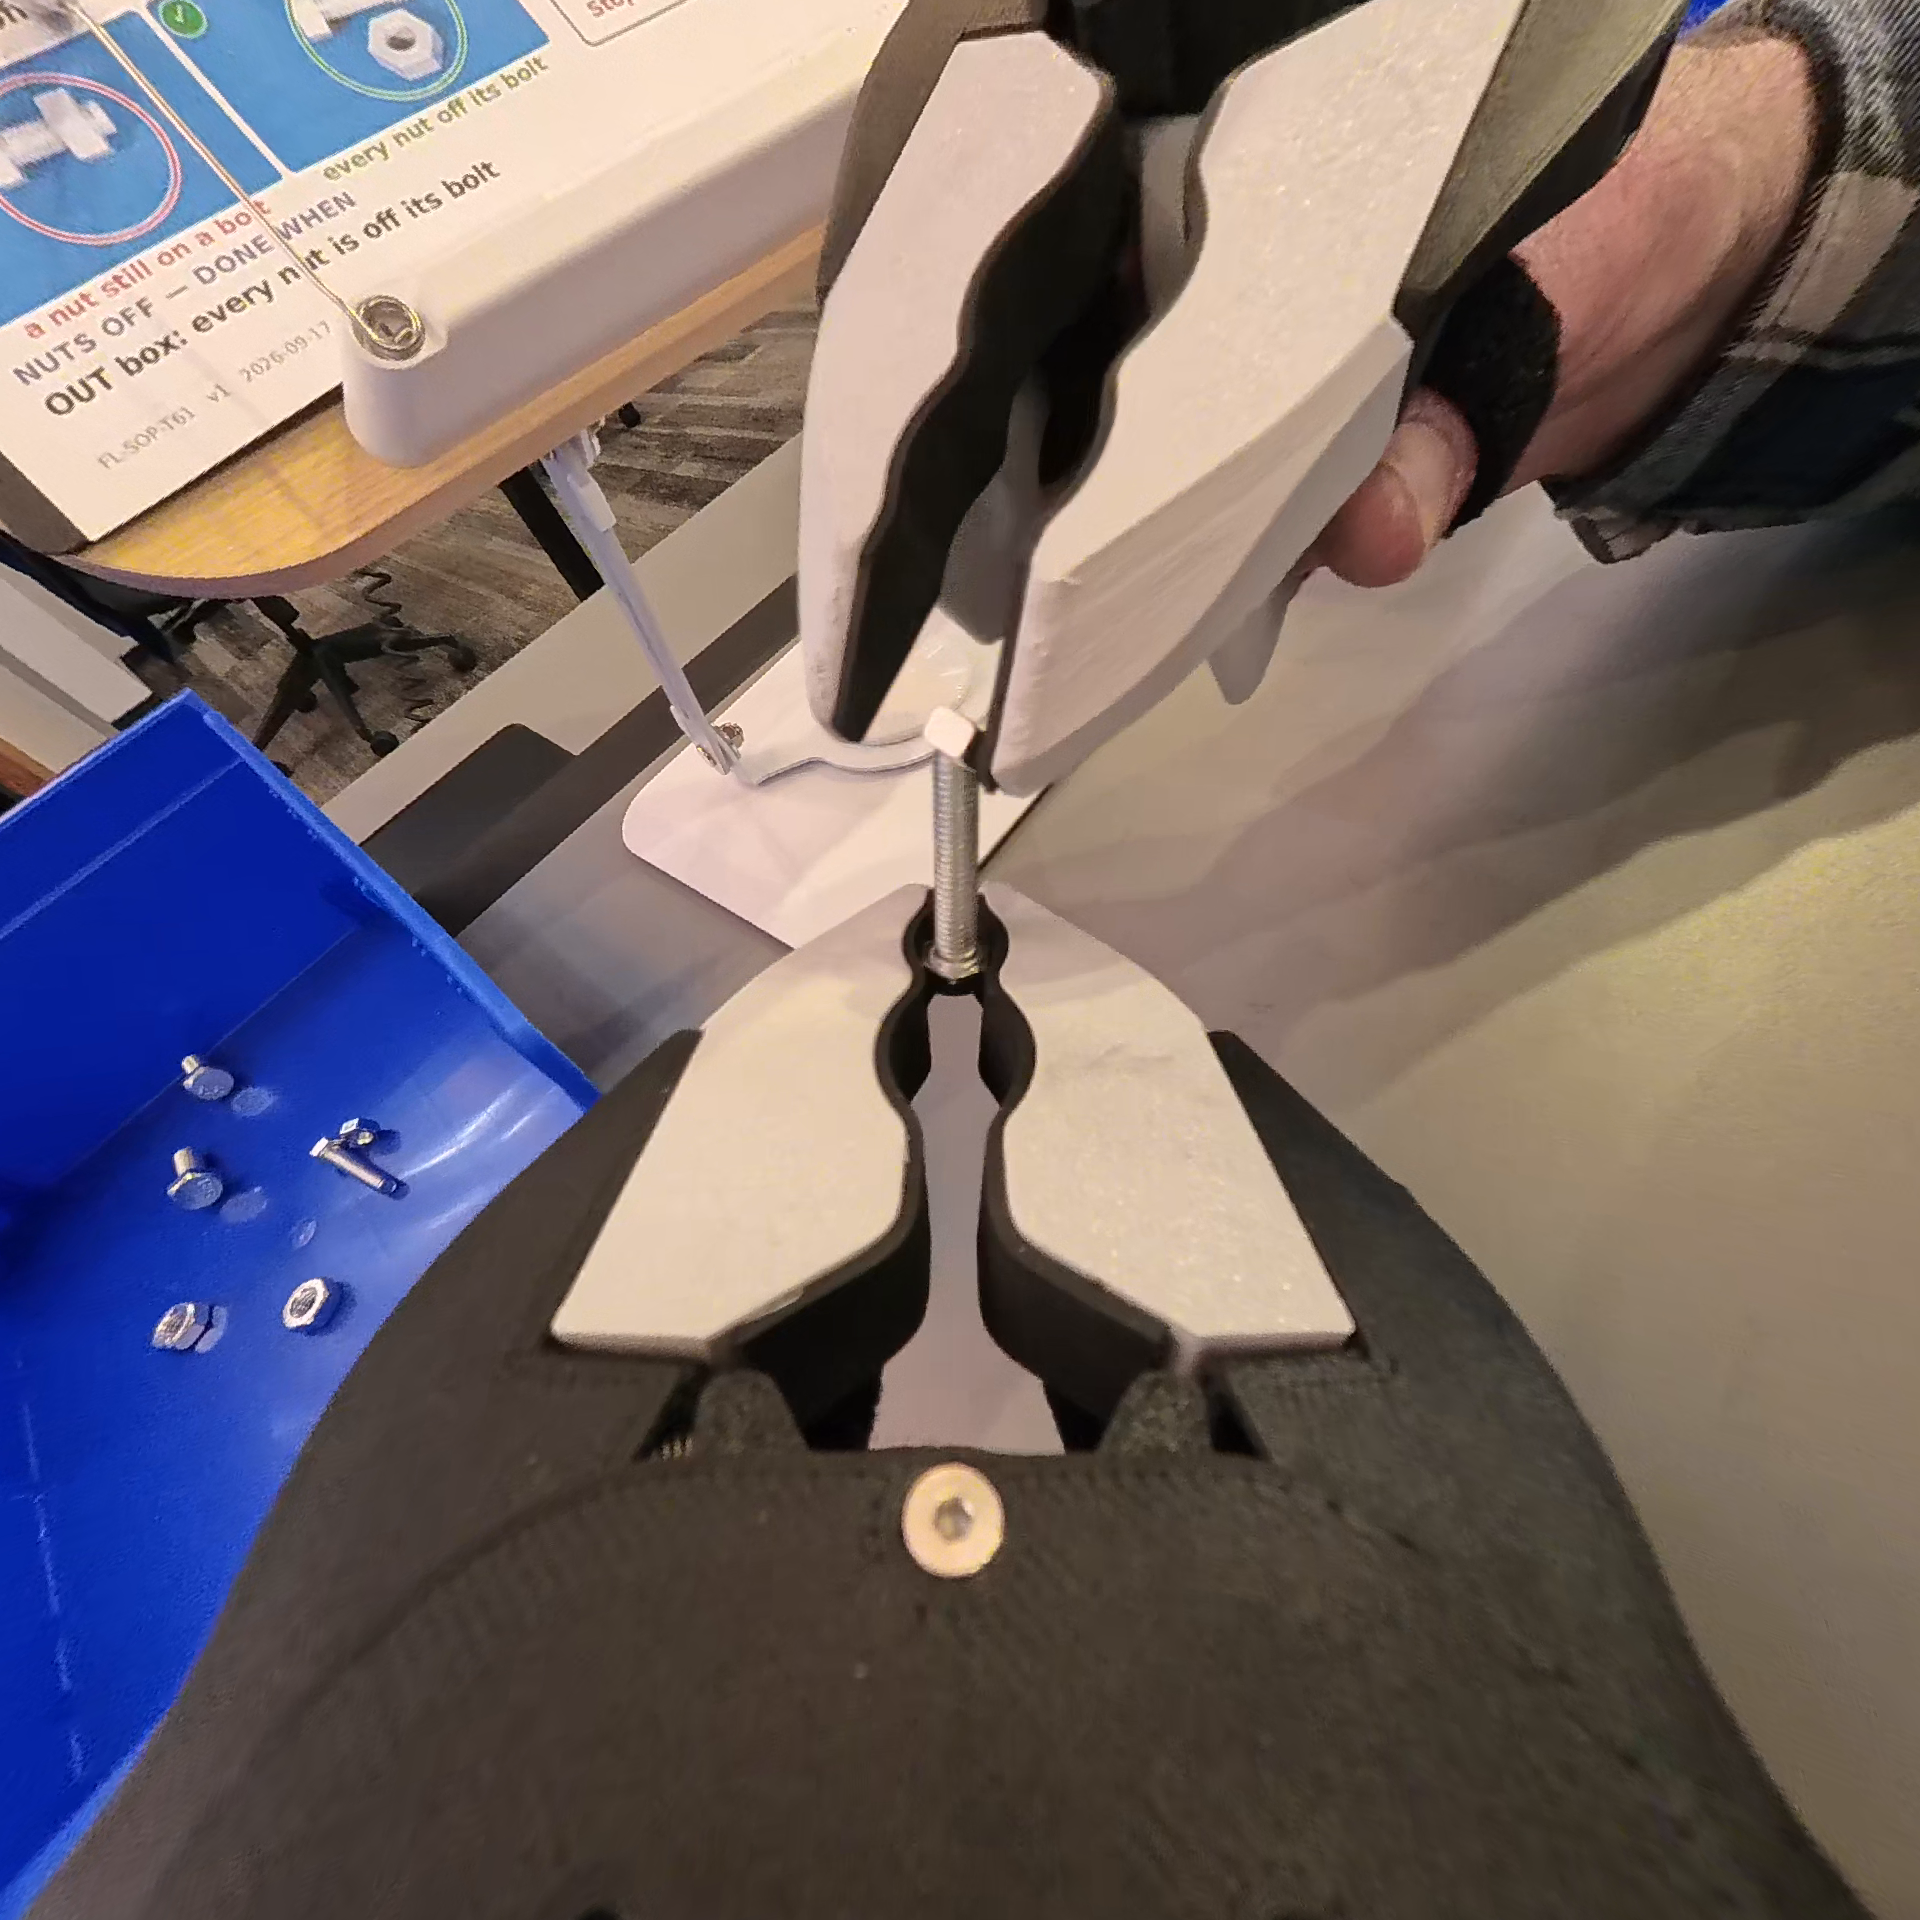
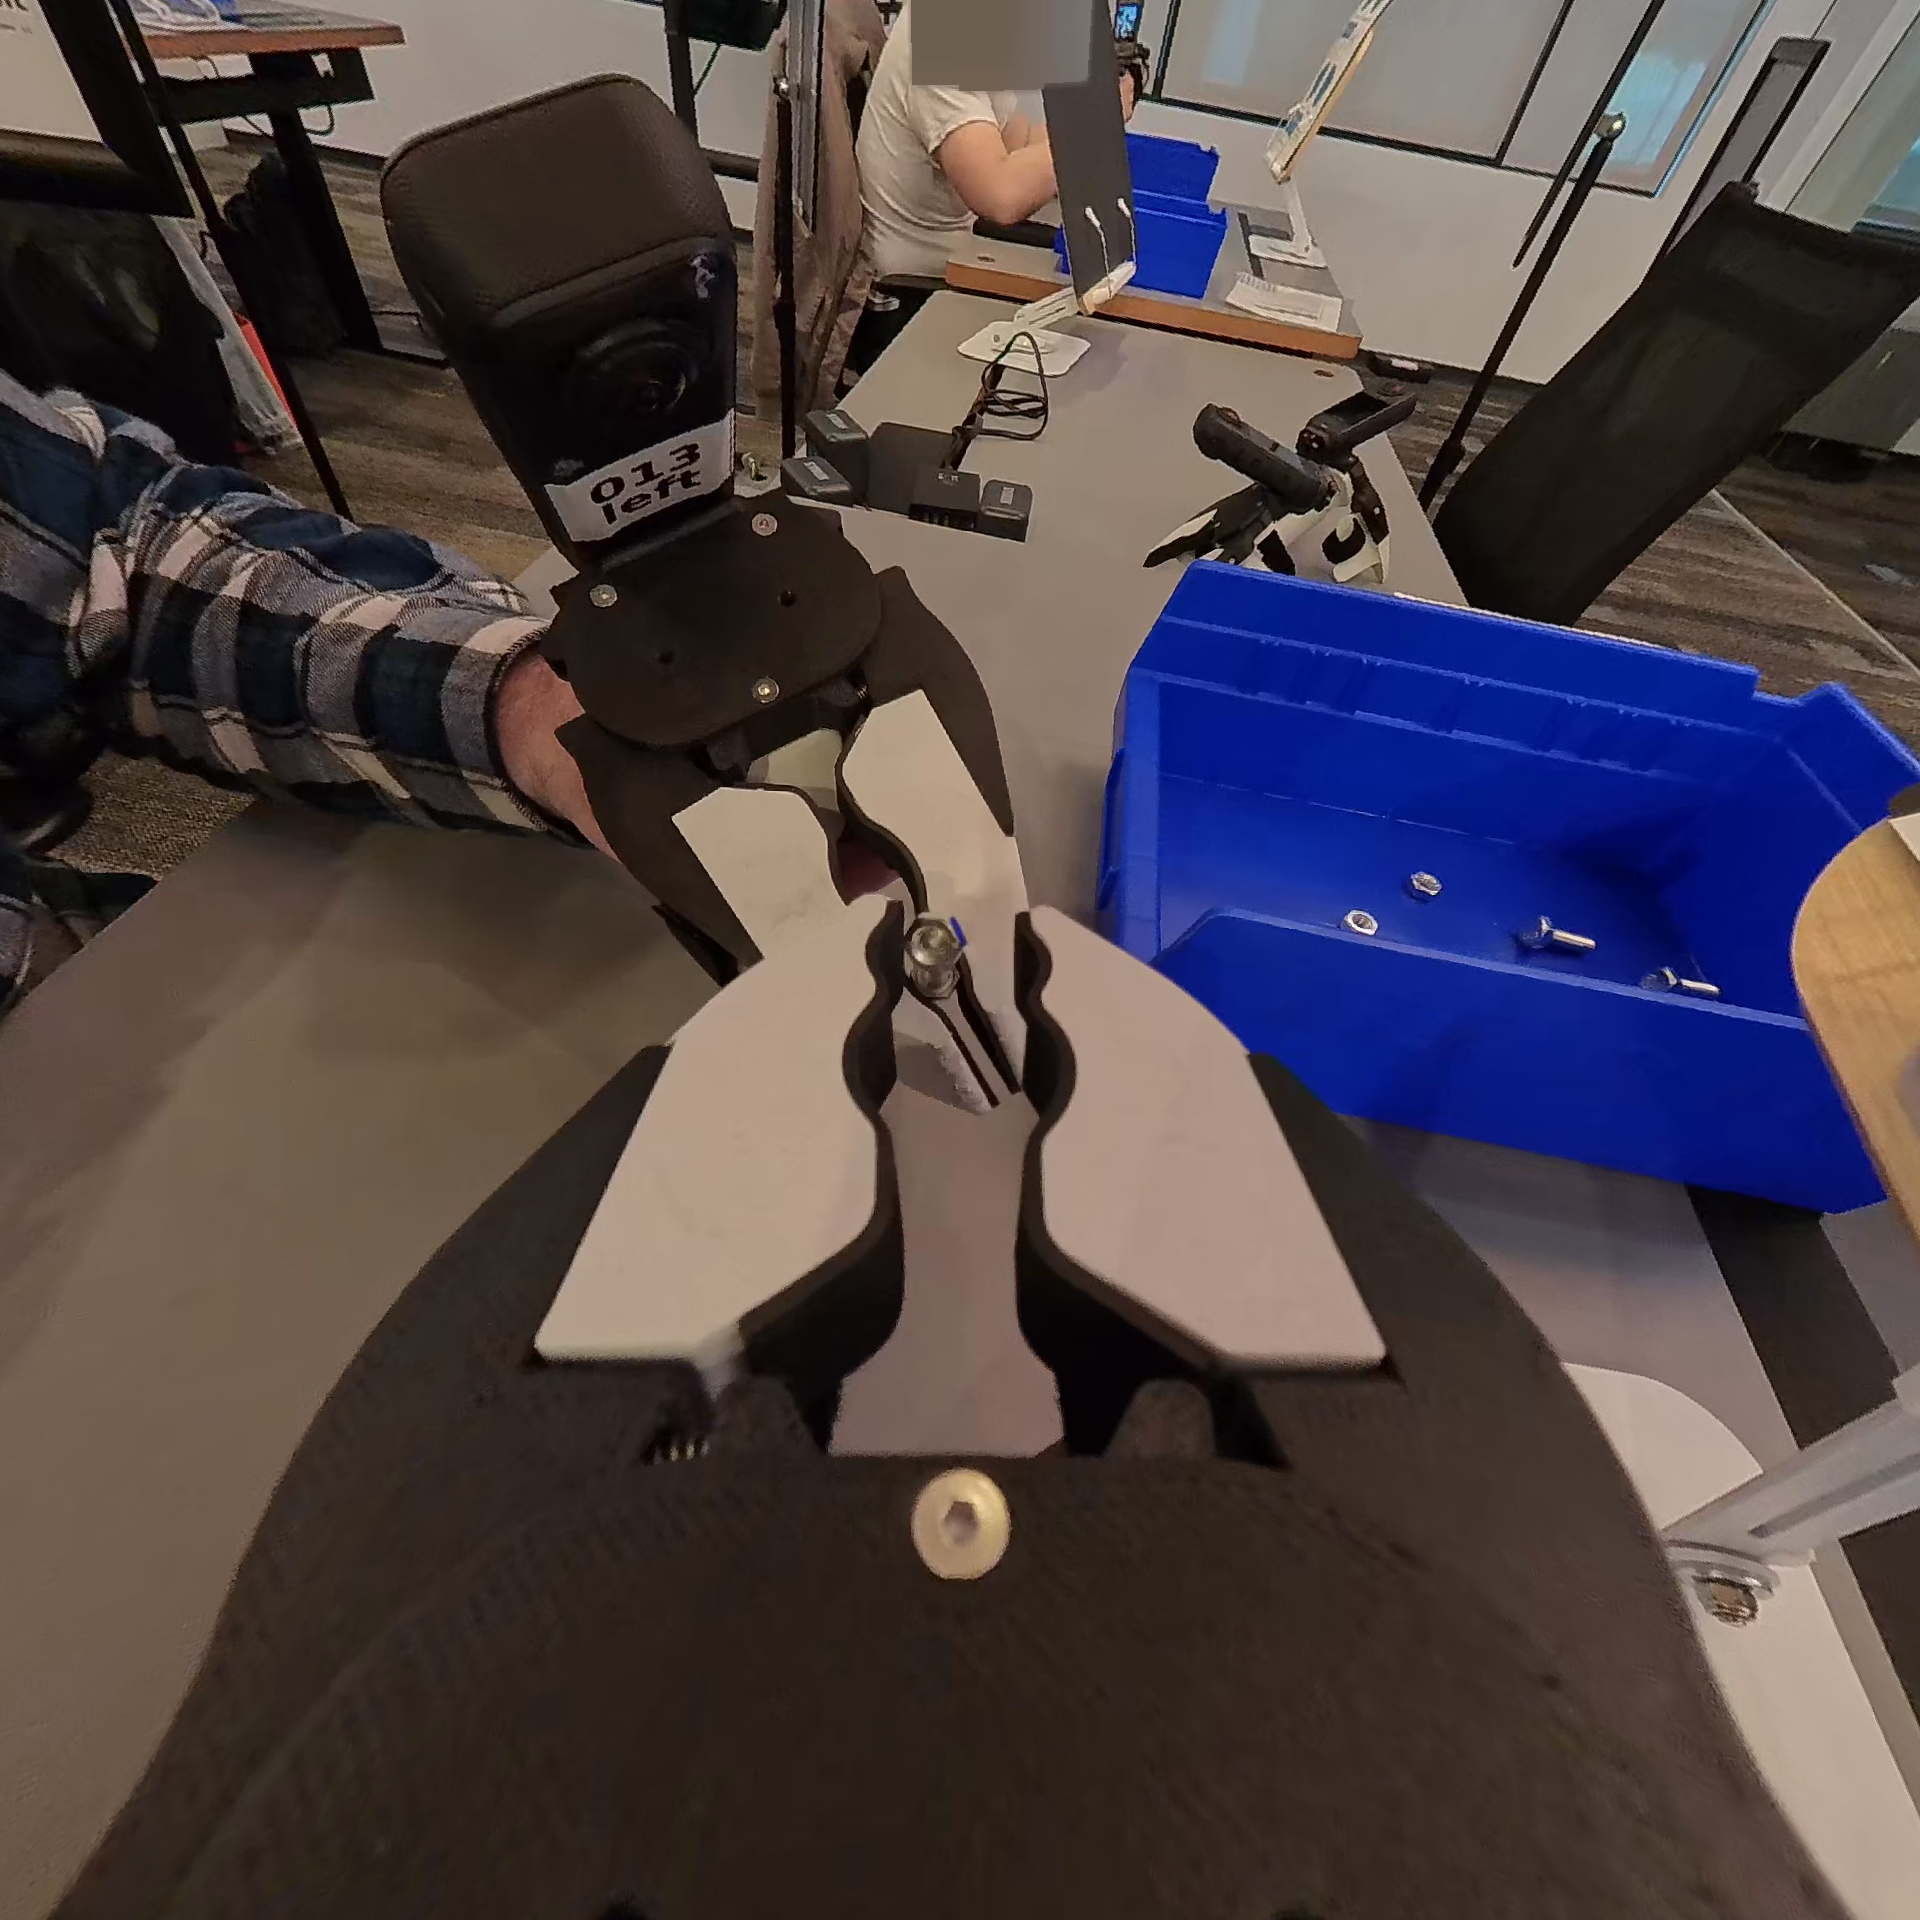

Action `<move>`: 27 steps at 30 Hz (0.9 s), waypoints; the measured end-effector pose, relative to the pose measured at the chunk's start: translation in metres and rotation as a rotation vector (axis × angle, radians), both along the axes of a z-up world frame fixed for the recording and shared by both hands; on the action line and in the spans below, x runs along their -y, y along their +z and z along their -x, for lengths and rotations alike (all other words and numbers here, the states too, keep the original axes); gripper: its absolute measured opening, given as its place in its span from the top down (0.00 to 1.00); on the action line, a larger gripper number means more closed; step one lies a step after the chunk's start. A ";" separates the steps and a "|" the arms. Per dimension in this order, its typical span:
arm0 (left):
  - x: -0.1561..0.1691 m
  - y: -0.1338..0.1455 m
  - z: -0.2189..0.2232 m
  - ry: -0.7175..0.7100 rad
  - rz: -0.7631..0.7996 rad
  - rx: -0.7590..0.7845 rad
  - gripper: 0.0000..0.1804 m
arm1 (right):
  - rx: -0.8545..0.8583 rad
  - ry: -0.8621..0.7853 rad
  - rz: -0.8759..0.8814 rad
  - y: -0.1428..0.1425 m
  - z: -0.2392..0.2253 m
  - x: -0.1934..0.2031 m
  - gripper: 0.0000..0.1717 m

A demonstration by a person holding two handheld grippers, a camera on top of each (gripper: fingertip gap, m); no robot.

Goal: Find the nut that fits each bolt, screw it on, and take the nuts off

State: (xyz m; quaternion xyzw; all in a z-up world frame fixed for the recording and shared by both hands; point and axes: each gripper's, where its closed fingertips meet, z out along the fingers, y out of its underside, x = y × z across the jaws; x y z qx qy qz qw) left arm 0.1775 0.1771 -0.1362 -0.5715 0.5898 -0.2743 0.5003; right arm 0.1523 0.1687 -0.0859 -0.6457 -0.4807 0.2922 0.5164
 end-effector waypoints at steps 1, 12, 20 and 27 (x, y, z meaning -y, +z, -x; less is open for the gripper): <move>0.001 0.000 0.000 -0.005 0.005 0.002 0.98 | 0.001 0.000 0.000 0.000 0.000 0.000 0.88; 0.003 -0.001 -0.002 -0.023 0.043 0.017 0.98 | -0.003 0.003 0.009 -0.003 0.000 -0.001 0.88; 0.003 0.001 -0.002 -0.032 0.063 0.036 0.98 | -0.006 0.013 0.009 -0.004 0.000 -0.001 0.88; 0.005 0.001 -0.002 -0.039 0.067 0.038 0.98 | -0.004 0.021 0.003 -0.004 0.001 0.001 0.91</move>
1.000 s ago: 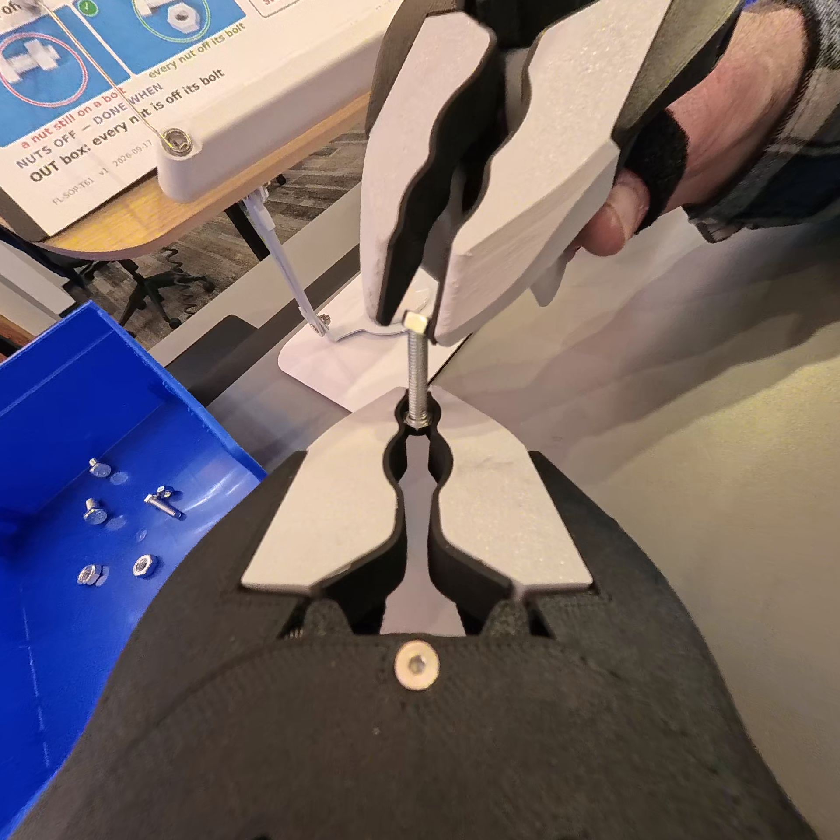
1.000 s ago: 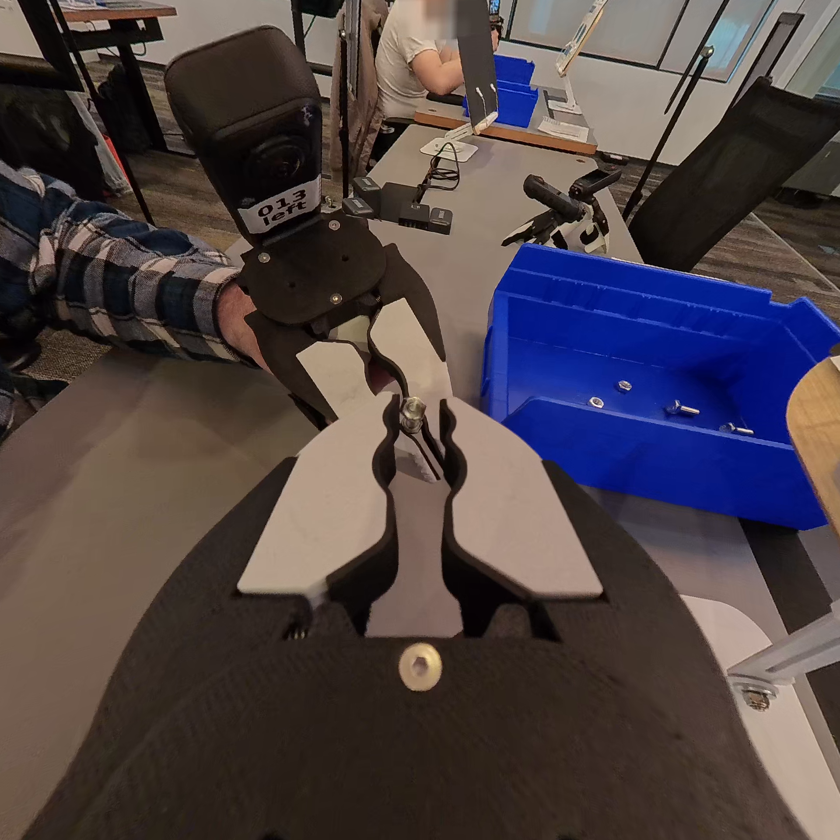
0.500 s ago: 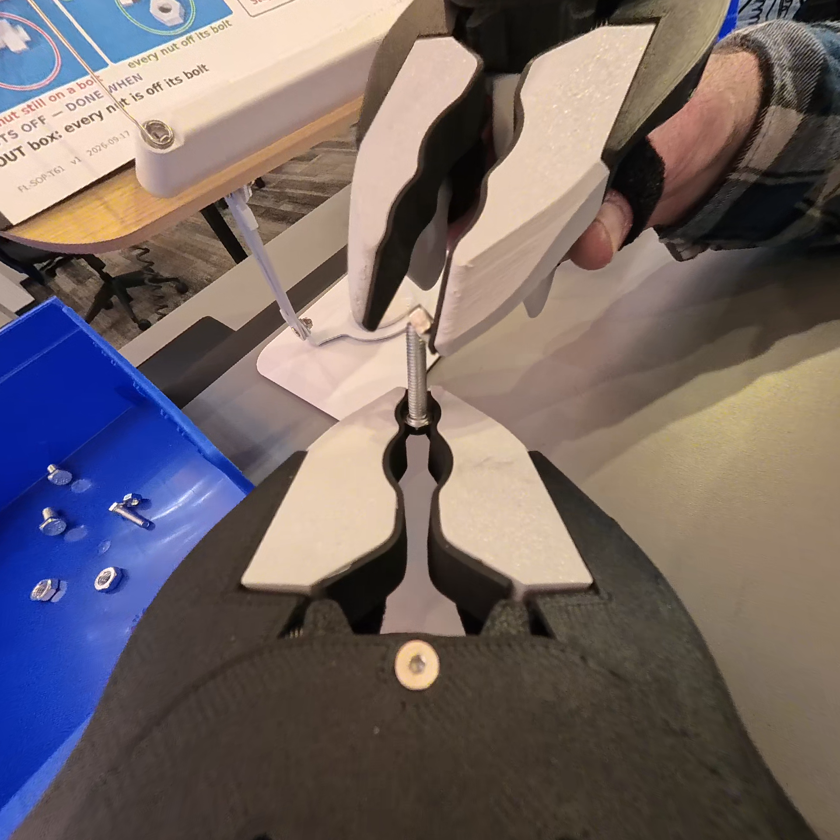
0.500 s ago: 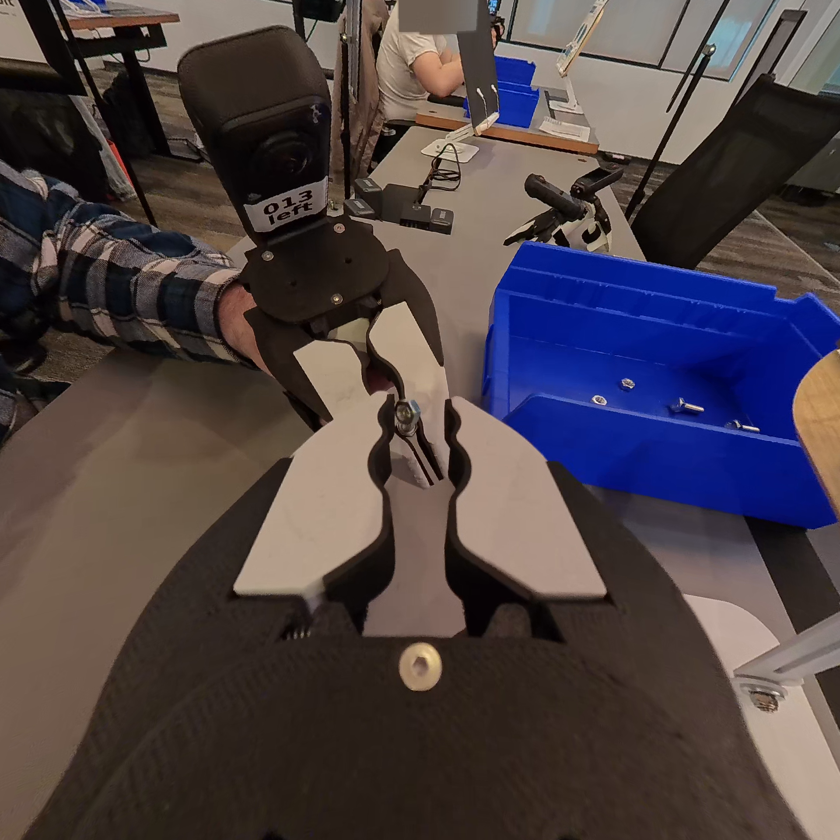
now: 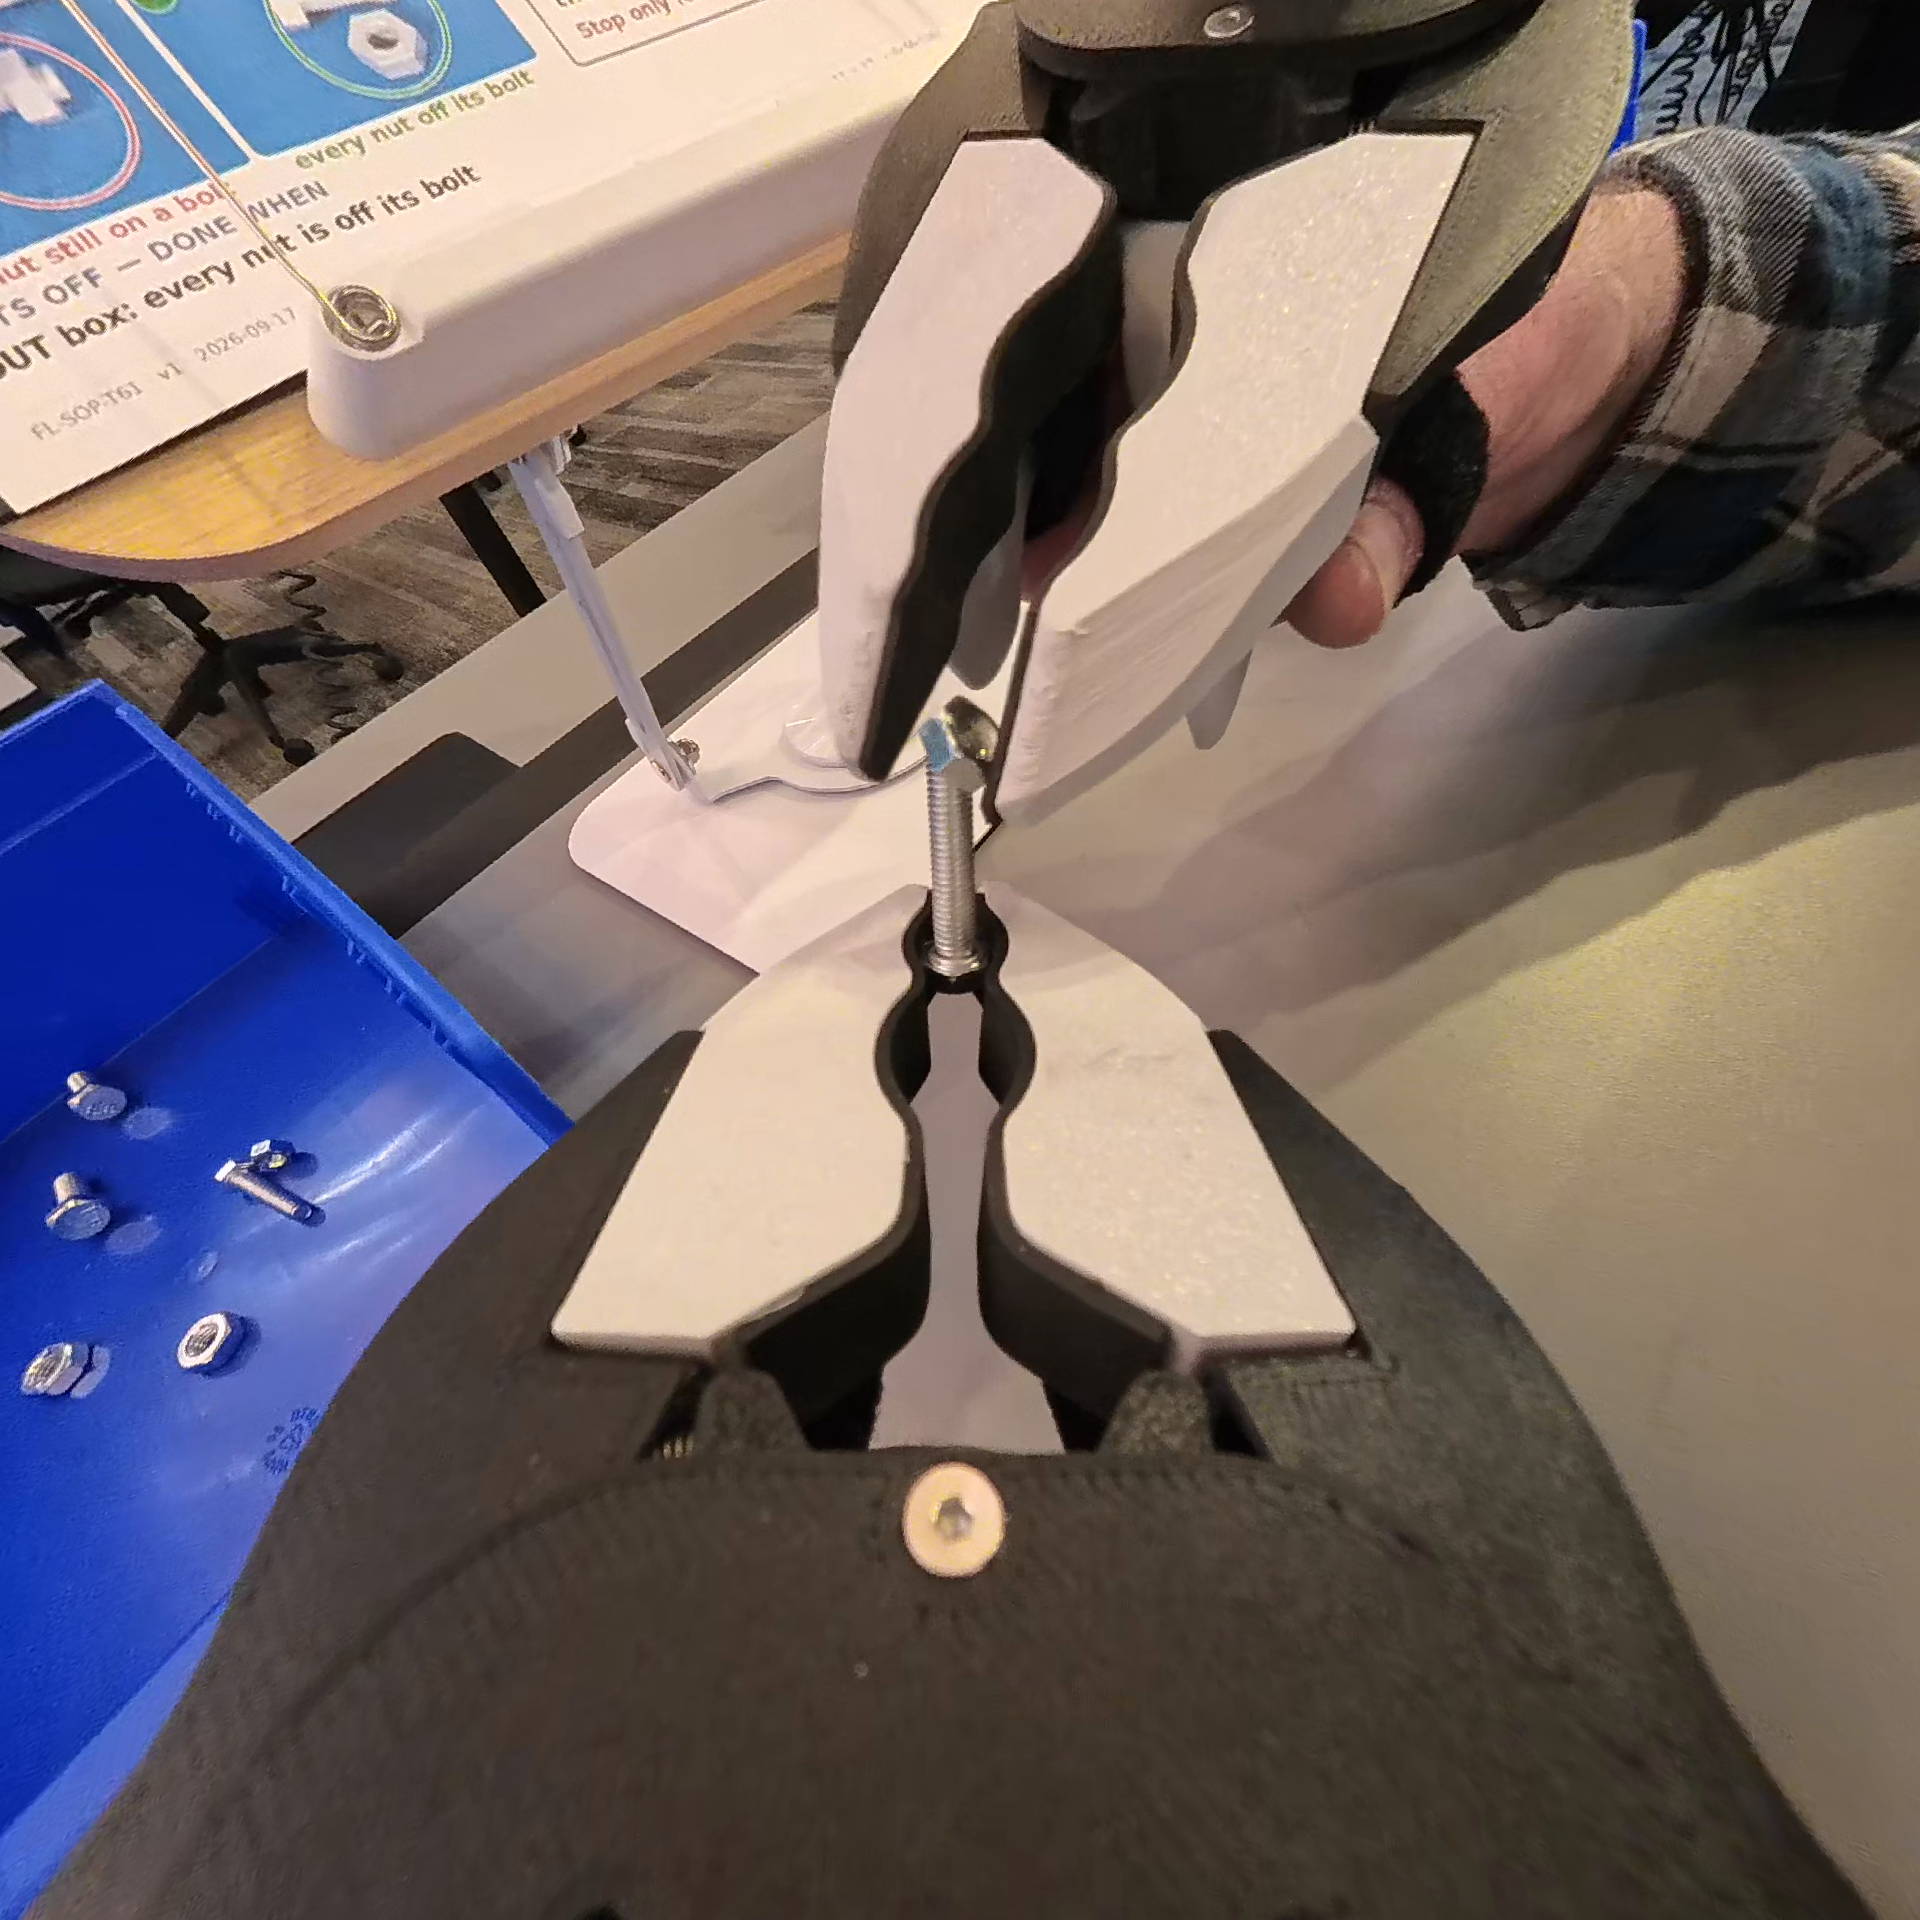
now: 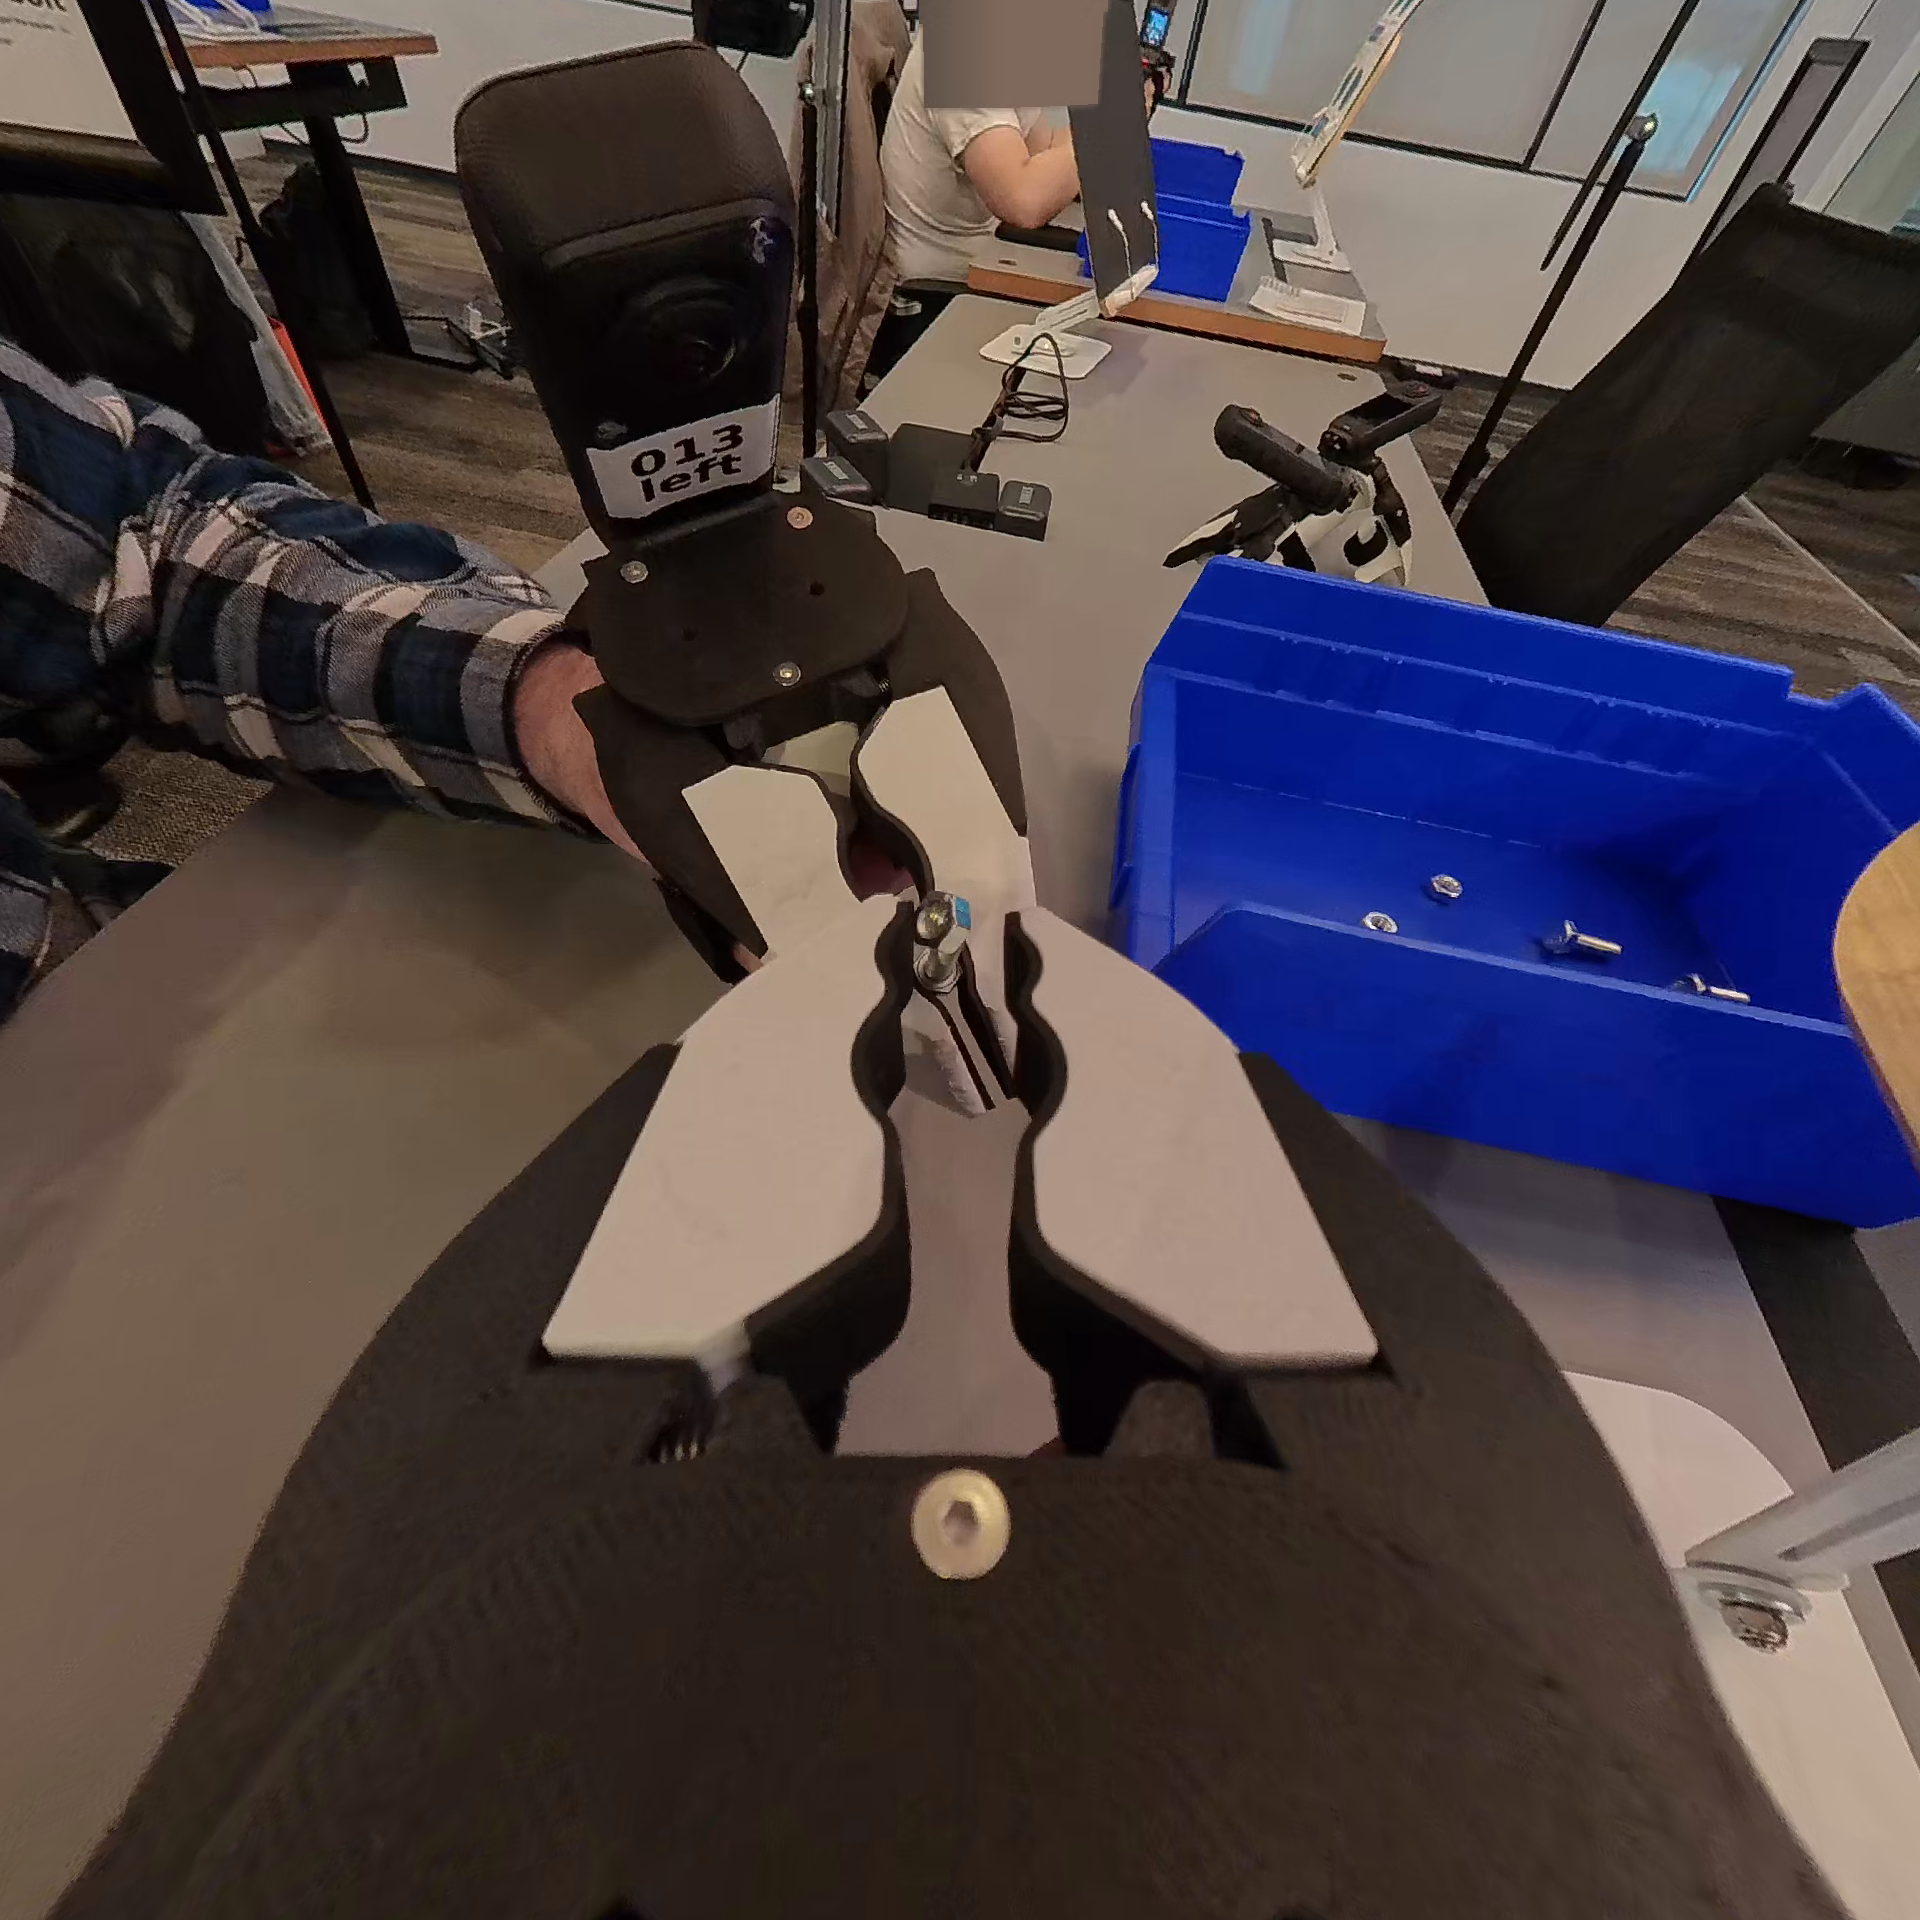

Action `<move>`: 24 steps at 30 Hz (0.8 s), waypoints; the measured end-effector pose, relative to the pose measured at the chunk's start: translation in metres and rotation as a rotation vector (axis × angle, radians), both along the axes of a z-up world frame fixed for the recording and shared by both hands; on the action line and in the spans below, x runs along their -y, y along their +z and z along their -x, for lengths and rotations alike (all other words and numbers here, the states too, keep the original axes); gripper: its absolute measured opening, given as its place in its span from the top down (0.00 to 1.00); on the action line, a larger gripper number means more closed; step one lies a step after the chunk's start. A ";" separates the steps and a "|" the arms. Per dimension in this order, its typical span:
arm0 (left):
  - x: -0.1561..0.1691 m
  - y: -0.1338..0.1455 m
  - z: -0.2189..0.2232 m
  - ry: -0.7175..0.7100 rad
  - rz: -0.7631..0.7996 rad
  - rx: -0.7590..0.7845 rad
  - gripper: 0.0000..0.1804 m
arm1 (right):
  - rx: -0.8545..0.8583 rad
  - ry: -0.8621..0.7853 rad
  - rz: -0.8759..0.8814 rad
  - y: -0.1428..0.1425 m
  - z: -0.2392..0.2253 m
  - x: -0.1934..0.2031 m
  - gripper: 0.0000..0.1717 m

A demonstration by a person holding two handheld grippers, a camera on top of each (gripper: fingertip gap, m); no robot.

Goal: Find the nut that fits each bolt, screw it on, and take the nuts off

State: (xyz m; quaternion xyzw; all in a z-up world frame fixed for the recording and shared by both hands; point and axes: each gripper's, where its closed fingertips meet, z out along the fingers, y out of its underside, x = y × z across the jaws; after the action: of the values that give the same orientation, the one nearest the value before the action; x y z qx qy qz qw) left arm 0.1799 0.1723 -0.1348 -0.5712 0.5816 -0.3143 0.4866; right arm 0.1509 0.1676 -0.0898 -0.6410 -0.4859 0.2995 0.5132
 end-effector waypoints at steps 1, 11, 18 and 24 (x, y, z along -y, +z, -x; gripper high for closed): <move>0.000 0.000 0.000 0.000 -0.001 -0.001 0.98 | 0.001 0.000 -0.001 0.000 0.000 0.000 0.91; 0.001 -0.001 0.000 -0.003 -0.011 -0.014 0.98 | 0.003 0.011 -0.003 -0.001 0.001 0.002 0.93; 0.002 -0.001 0.000 -0.007 -0.010 -0.014 0.98 | 0.015 0.009 -0.033 0.000 0.002 0.003 0.94; 0.001 -0.001 0.001 -0.011 -0.008 -0.018 0.98 | 0.000 0.011 -0.021 0.000 0.002 0.004 0.94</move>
State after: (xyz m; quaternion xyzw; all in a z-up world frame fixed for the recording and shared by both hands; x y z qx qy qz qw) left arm 0.1792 0.1710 -0.1360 -0.5688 0.5905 -0.3092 0.4819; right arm 0.1487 0.1637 -0.0899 -0.6329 -0.4925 0.2970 0.5183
